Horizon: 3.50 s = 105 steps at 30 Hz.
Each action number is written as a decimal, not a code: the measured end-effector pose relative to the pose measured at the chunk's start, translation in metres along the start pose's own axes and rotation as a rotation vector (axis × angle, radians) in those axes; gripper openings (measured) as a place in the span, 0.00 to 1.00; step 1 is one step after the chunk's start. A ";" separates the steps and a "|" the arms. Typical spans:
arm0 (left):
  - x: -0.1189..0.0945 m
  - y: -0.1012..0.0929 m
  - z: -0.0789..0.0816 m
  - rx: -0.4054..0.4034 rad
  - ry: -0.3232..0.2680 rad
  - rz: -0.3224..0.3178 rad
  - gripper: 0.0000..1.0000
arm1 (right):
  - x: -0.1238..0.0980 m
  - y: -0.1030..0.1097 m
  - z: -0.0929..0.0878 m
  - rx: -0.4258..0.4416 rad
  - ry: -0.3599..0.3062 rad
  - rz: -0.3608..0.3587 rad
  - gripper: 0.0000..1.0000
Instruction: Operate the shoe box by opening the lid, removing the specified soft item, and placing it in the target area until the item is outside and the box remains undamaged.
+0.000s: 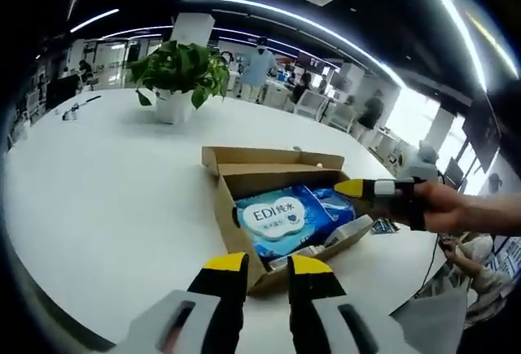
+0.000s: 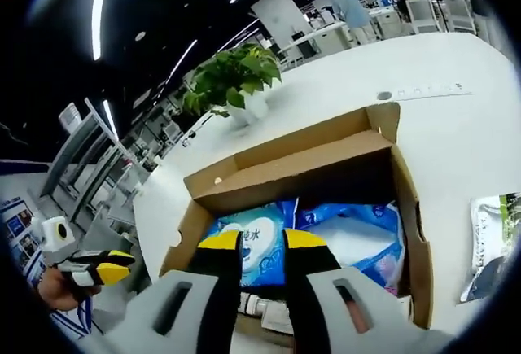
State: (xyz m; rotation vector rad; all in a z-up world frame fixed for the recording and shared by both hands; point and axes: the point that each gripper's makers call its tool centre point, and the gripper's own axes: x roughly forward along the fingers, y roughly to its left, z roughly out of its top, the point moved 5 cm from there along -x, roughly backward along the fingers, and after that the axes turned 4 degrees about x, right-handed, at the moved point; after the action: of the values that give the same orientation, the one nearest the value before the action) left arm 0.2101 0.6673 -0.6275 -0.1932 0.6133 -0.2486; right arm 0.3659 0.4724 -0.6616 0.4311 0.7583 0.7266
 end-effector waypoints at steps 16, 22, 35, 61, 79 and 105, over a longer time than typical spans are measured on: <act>-0.001 0.021 0.005 -0.016 0.001 -0.022 0.19 | 0.044 -0.021 -0.002 0.020 0.068 -0.078 0.20; 0.000 0.020 0.004 -0.022 0.004 -0.032 0.19 | 0.048 -0.022 -0.011 0.015 0.092 -0.093 0.17; -0.007 0.021 0.001 -0.055 -0.017 -0.001 0.19 | 0.051 -0.024 -0.015 -0.002 0.103 -0.113 0.00; 0.011 -0.027 0.003 -0.045 -0.018 -0.026 0.19 | 0.007 -0.007 -0.009 0.188 -0.046 -0.094 0.00; 0.051 -0.047 0.016 -0.020 0.013 -0.088 0.19 | -0.036 -0.028 0.008 0.257 -0.135 -0.122 0.00; 0.145 -0.044 0.015 0.027 0.244 -0.181 0.27 | -0.062 -0.049 0.009 0.322 -0.192 -0.132 0.00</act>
State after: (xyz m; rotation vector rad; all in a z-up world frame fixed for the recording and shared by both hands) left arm 0.3260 0.5855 -0.6837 -0.1935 0.8356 -0.4595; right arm 0.3622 0.3928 -0.6559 0.7247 0.7164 0.4326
